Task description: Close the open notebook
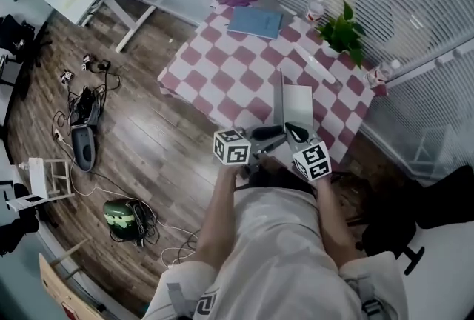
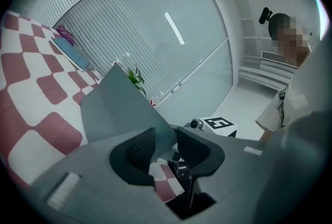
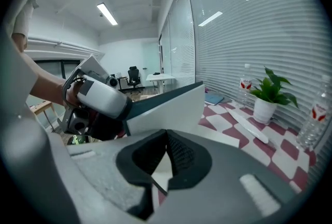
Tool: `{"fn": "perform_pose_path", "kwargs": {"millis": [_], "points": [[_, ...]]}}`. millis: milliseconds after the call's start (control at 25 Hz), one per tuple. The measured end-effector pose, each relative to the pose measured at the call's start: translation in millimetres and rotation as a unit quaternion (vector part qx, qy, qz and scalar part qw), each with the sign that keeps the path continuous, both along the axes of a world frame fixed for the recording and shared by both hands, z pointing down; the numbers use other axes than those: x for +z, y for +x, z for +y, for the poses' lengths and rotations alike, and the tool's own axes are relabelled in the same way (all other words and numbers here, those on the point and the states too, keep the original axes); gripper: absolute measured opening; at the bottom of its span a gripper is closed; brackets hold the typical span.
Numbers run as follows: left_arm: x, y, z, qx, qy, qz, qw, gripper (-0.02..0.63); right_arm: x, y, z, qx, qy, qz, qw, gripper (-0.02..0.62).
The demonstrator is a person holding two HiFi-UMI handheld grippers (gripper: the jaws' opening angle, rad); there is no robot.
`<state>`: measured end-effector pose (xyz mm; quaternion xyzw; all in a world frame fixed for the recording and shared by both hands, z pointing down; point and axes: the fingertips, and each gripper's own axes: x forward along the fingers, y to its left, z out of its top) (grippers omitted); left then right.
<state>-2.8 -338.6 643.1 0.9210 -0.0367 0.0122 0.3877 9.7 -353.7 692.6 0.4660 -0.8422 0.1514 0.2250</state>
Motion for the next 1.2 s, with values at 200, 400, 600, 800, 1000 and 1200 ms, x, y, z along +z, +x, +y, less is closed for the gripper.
{"fn": "perform_pose_path", "kwargs": {"millis": [200, 400, 600, 800, 1000, 1200], "points": [[6.3, 30.8, 10.6, 0.038, 0.01, -0.016, 0.9991, 0.143, 8.5, 28.3, 8.1, 0.038, -0.011, 0.005, 0.999, 0.0], [17.4, 58.8, 17.2, 0.056, 0.001, -0.031, 0.9979, 0.143, 23.3, 53.2, 16.9, 0.072, -0.036, 0.001, 0.997, 0.0], [32.1, 71.9, 21.1, 0.064, -0.005, -0.057, 0.9963, 0.146, 39.7, 68.2, 23.4, 0.098, -0.069, -0.015, 0.993, 0.0], [57.1, 56.2, 6.7, 0.02, -0.012, -0.112, 0.9935, 0.147, 56.2, 73.0, 28.4, 0.099, -0.099, -0.005, 0.99, 0.0], [96.7, 34.7, 0.9, -0.016, -0.014, -0.208, 0.9779, 0.147, 74.9, 83.7, 36.2, 0.131, -0.139, -0.011, 0.982, 0.0], [118.8, 32.4, 11.2, 0.016, 0.052, -0.299, 0.9527, 0.147, 80.7, 86.8, 40.3, 0.153, -0.153, -0.026, 0.976, 0.0]]}}
